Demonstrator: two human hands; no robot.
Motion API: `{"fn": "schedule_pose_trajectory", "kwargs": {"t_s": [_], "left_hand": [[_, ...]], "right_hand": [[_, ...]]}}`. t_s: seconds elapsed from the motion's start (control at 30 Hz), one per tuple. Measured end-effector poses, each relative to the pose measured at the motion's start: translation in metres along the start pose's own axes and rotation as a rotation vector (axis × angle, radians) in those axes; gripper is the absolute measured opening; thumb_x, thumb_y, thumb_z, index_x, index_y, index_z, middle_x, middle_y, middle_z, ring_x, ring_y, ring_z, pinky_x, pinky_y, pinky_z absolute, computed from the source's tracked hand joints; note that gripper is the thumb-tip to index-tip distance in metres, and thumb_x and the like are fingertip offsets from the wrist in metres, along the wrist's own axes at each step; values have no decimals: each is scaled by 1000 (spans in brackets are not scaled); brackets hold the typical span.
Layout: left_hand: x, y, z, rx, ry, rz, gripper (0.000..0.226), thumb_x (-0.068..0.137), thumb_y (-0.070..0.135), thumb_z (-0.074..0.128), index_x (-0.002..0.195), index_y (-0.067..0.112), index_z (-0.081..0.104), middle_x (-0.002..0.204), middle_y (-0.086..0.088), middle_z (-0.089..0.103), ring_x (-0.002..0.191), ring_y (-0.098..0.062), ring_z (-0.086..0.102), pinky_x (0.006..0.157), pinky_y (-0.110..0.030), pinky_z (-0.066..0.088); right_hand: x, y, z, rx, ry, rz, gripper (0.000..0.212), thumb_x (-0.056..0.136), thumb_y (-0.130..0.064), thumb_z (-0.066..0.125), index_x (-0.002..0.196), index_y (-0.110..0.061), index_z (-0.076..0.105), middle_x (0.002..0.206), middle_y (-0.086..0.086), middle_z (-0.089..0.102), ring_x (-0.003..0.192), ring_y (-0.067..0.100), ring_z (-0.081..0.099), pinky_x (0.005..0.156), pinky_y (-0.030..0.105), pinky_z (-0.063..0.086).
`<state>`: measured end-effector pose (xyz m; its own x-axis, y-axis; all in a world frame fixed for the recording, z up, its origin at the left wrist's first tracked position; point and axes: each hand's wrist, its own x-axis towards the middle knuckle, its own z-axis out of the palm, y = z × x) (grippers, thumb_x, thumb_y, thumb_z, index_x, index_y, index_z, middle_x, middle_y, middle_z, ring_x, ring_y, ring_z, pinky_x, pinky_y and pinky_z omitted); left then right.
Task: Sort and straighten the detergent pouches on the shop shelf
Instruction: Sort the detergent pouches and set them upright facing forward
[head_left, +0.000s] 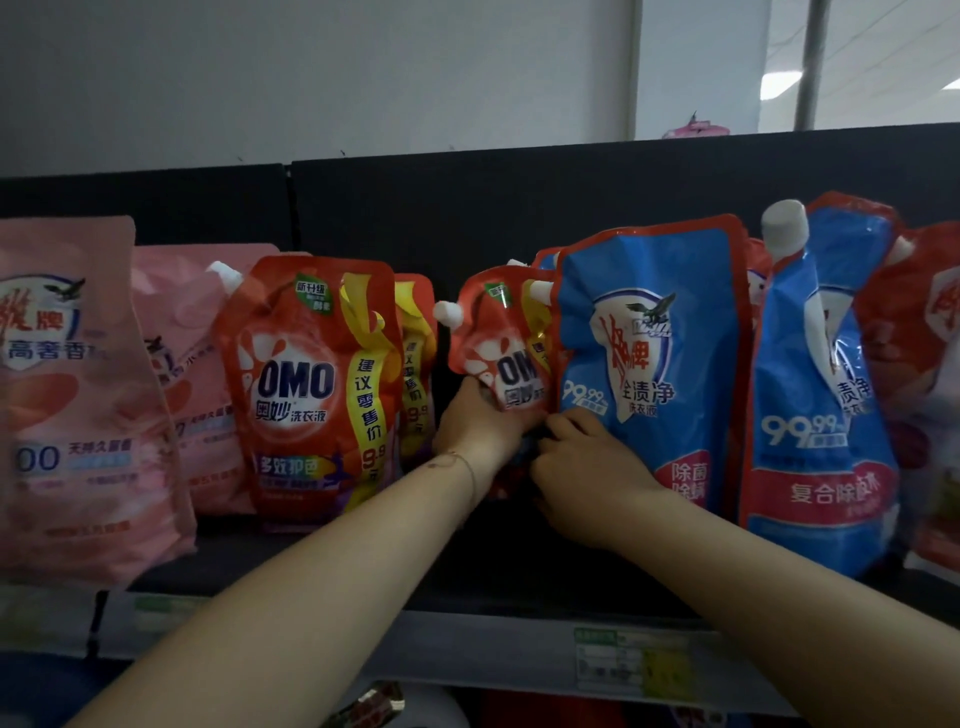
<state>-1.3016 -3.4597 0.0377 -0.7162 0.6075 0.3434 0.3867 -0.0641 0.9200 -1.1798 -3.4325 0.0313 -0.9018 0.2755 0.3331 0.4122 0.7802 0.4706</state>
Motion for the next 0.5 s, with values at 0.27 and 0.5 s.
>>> {"fn": "schedule_pose_trajectory", "kwargs": {"t_s": [0.27,0.5], "left_hand": [[-3,4,-15,-329,52,-133,71,64,15,85,126,16,49,119,-5,62,107,-26,59,96,-46,48],[-21,18,-16,-56,204,29,56,64,28,87,112,18,58,105,2,65,95,-19,59,82,-31,47]], "right_hand": [[-1,0,0,10,5,-9,34,96,-38,46,119,-18,62,123,-1,59,124,23,35,111,38,13],[-1,4,-1,120,6,49,33,94,-39,48,116,-20,64,126,0,57,127,22,34,112,35,18]]}}
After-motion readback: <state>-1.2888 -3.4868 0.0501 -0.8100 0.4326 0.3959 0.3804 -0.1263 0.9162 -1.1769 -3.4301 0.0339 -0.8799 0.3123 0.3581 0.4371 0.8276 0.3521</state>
